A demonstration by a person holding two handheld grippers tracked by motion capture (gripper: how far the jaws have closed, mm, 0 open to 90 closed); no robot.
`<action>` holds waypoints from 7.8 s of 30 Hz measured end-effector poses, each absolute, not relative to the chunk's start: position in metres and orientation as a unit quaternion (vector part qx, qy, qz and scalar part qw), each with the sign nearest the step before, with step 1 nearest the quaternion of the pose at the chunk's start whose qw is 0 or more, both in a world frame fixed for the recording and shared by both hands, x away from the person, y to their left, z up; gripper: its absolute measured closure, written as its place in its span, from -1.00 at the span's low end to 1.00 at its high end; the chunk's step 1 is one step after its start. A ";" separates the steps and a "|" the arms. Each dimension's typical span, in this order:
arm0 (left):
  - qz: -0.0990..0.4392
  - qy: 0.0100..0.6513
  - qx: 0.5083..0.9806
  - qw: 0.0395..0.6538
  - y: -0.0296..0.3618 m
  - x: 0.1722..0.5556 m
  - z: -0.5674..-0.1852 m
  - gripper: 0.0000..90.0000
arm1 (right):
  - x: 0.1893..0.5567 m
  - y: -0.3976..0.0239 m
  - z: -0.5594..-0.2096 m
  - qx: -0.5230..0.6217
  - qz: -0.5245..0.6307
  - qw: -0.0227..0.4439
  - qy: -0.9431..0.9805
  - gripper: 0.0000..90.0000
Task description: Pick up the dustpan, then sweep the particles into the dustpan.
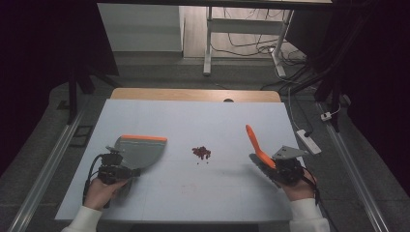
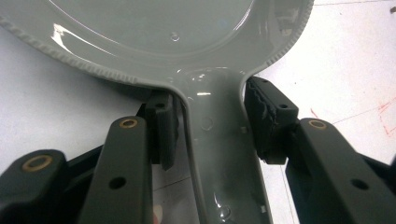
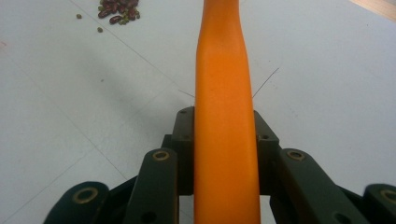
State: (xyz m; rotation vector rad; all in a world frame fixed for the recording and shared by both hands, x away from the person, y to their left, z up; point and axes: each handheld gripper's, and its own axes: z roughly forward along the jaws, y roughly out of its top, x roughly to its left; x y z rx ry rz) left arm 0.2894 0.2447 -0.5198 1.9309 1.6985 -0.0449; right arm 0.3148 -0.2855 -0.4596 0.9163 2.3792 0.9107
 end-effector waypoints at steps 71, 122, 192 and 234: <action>0.012 0.410 0.808 0.423 0.240 0.310 -0.478 0.37 | 0.319 -0.281 -0.454 0.339 0.350 0.221 0.845 0.56; -0.011 0.318 0.894 0.315 0.224 0.279 -0.494 0.37 | 0.323 -0.279 -0.457 0.329 0.356 0.218 0.847 0.56; -0.087 0.299 0.903 0.295 0.212 0.299 -0.509 0.37 | 0.412 -0.135 -0.477 0.285 0.337 0.175 0.880 0.56; -0.106 0.302 0.902 0.290 0.208 0.304 -0.514 0.37 | 0.410 -0.096 -0.494 0.267 0.319 0.151 0.897 0.56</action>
